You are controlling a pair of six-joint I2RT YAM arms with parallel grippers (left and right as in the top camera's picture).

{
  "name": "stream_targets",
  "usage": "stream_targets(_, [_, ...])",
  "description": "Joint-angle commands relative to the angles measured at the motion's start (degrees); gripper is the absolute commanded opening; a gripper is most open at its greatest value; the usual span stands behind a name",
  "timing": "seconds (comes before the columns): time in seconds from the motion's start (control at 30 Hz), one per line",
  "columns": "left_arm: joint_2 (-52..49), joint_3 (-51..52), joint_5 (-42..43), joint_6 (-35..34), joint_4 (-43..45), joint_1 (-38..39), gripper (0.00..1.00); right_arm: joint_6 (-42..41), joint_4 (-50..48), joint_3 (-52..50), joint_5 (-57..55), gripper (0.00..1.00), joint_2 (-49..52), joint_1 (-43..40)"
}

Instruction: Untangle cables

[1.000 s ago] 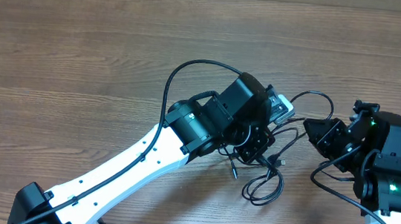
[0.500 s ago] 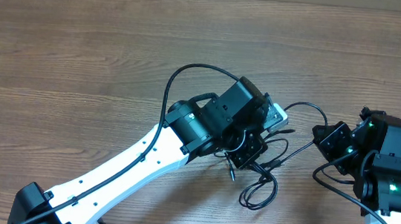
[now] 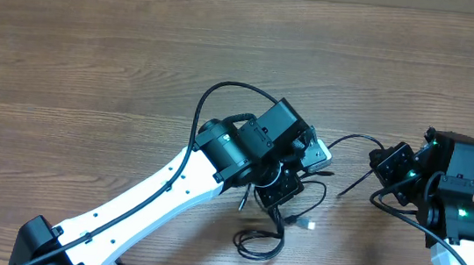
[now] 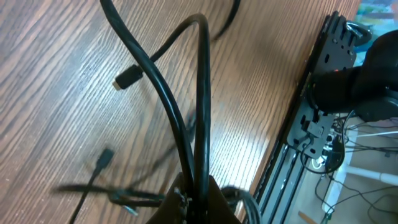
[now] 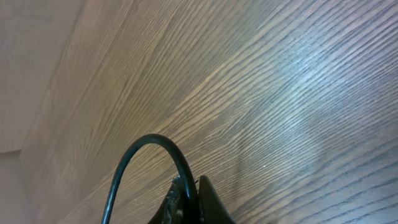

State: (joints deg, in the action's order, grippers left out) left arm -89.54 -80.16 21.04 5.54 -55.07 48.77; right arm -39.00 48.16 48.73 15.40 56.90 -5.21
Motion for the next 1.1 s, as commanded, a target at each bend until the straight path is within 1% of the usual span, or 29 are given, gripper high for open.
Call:
stream_targets(0.0, [1.6,-0.2,1.5,1.3,1.5,0.3,0.04,-0.6,-0.4,0.5,-1.2,0.04,0.0,-0.1])
stream_targets(0.03, [1.6,-0.2,1.5,0.5,2.5,0.3,0.04,-0.6,-0.4,0.5,-1.2,0.04,0.0,-0.1])
stream_targets(0.07, [1.6,-0.2,1.5,-0.1,3.5,0.3,0.04,-0.1,-0.4,0.5,-1.2,0.12,0.0,-0.1])
stream_targets(0.1, [1.6,-0.2,1.5,-0.5,4.2,0.3,0.04,0.0,-0.3,0.5,-1.2,0.25,0.0,-0.1])
stream_targets(0.13, [1.6,-0.3,1.5,-1.0,4.8,0.3,0.04,0.0,-0.2,0.5,-1.2,0.51,0.0,-0.1])
stream_targets(0.17, [1.6,-0.3,1.5,-1.3,5.2,0.3,0.04,0.0,-0.2,0.5,-1.2,0.64,0.0,-0.1])
stream_targets(0.2, [1.6,-0.3,1.5,-1.4,5.5,0.3,0.04,0.0,0.0,0.5,-1.1,0.75,0.0,-0.1])
stream_targets(0.23, [1.6,-0.3,1.5,-1.4,5.8,0.3,0.04,0.3,0.0,0.5,-0.7,0.82,0.0,-0.1])
stream_targets(0.27, [1.6,-0.3,1.5,-1.5,6.1,0.3,0.04,0.8,0.0,0.5,-0.1,0.89,0.0,-0.1])
stream_targets(0.3, [1.6,-0.3,1.4,-1.8,6.5,0.3,0.04,1.4,-0.1,0.5,0.8,0.93,0.0,-0.1])
stream_targets(0.4, [1.6,-0.4,1.4,-1.9,9.1,0.1,0.04,1.6,0.0,0.8,2.6,1.0,0.0,-0.1])
stream_targets(0.47, [1.6,-1.2,1.5,-3.1,10.5,-0.5,0.04,1.6,0.0,1.2,3.1,1.0,-0.1,-0.1])
stream_targets(0.57, [1.6,-3.5,1.5,-6.1,11.9,-2.2,0.04,4.2,0.0,1.7,4.4,1.0,-0.7,-0.1])
stream_targets(0.63, [1.6,-5.3,1.5,-8.8,13.0,-3.9,0.04,6.7,-0.1,2.2,5.9,1.0,-1.4,-0.1])
stream_targets(0.77, [1.6,-7.6,1.5,-13.9,15.7,-6.8,0.04,12.1,-0.7,3.0,9.1,0.97,-3.3,-0.1])
stream_targets(0.83, [1.6,-8.4,1.5,-15.5,16.3,-8.0,0.04,16.3,-1.4,3.1,11.8,0.98,-4.5,-0.1])
stream_targets(0.93, [1.6,-9.0,1.5,-16.3,16.4,-8.8,0.04,21.6,-2.0,3.1,15.5,0.98,-6.5,-0.1])
stream_targets(1.07, [1.6,-9.0,1.6,-17.5,16.8,-8.7,0.04,25.3,-2.5,3.1,19.1,0.98,-8.9,-0.1])
